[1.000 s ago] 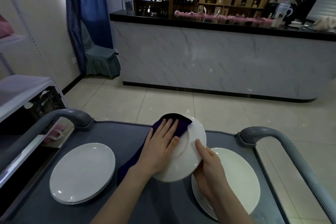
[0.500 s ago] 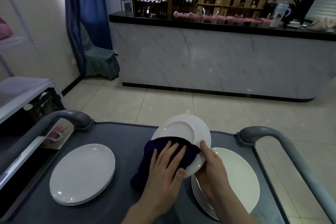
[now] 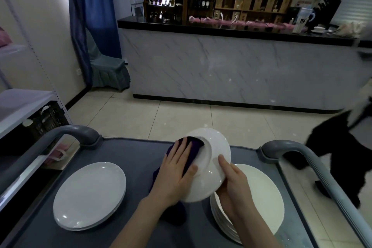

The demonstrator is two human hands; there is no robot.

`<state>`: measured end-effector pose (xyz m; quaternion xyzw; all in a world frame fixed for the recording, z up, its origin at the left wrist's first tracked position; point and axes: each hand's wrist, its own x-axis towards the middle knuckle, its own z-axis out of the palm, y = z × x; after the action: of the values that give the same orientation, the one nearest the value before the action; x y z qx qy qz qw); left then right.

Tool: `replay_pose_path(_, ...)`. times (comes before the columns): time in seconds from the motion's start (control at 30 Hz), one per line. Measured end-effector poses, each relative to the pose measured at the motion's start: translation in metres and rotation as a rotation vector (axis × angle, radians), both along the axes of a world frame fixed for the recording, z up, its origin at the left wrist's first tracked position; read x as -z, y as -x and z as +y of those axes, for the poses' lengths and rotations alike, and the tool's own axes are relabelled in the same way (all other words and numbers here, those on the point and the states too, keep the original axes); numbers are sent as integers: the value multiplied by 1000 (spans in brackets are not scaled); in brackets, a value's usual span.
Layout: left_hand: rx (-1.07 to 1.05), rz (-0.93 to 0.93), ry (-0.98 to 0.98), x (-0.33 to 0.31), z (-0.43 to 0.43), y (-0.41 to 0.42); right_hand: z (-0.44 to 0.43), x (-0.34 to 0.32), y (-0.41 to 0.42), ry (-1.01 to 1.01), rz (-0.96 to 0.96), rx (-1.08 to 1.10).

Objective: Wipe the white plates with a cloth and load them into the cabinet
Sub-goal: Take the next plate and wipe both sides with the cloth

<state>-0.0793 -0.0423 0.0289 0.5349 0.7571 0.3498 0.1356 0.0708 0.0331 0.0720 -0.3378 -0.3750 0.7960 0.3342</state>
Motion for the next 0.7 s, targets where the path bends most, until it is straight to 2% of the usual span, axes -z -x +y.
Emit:
replay_pose_path(0.23,72,24,-99,14,-25,-47,4,-4,-1,15,8,33)
replay_pose_path(0.4,60,47,-30,-6,7,-37,-9,5,0,8,-13,-20)
replay_pose_path(0.53,20,23,74,-11,16,-13,-10,2,-1,15,19,-30)
replay_pose_path(0.7,-19,-98,-12,10,-17,-14,2,-6,-3,-37,20,28)
